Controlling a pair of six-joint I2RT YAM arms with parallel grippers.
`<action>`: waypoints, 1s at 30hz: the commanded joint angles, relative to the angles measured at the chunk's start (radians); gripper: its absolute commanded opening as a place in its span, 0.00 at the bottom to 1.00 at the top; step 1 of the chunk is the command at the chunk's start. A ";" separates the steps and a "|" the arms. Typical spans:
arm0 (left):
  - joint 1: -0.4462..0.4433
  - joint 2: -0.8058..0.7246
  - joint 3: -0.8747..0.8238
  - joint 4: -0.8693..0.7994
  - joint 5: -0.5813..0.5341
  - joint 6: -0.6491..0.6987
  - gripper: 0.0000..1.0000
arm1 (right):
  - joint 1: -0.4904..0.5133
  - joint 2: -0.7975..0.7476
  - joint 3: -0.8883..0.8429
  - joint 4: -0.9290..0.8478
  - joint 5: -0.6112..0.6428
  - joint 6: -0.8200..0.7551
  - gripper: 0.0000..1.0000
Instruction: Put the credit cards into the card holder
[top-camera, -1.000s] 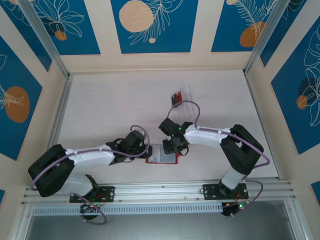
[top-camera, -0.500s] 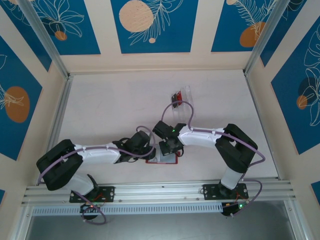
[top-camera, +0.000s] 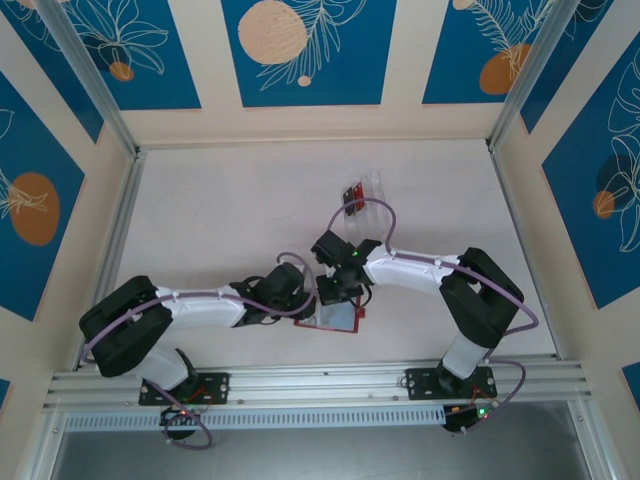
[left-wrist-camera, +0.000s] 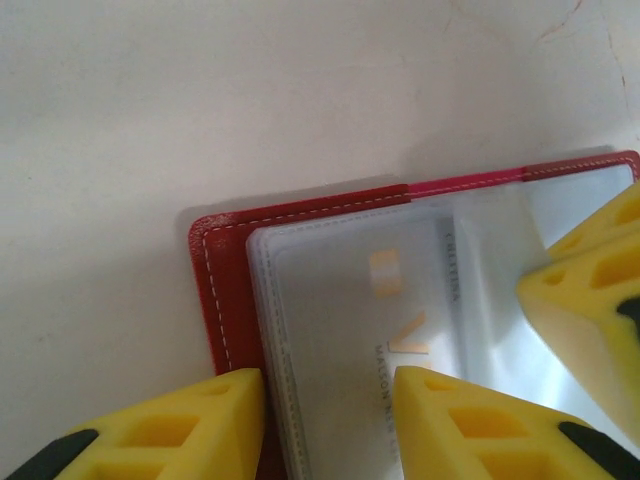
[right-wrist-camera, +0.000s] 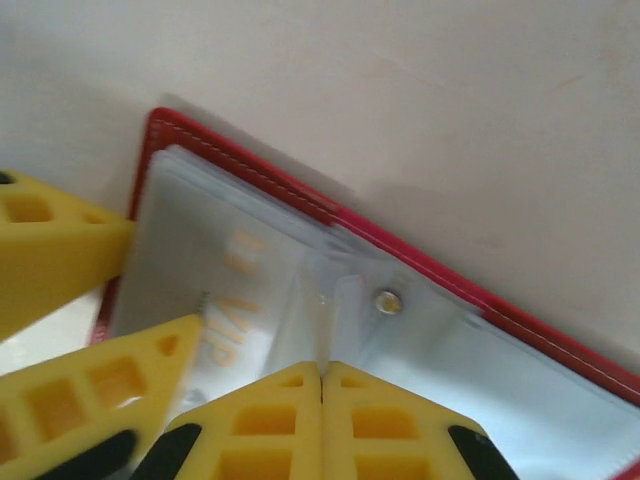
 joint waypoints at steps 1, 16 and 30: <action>-0.021 0.030 -0.003 -0.013 0.029 -0.024 0.39 | -0.002 0.011 0.021 0.054 -0.132 0.036 0.11; -0.006 -0.101 -0.095 -0.040 -0.022 -0.139 0.43 | -0.074 0.015 -0.019 0.244 -0.363 0.129 0.29; 0.008 -0.161 -0.156 0.012 -0.013 -0.183 0.50 | -0.087 0.030 -0.051 0.401 -0.469 0.228 0.34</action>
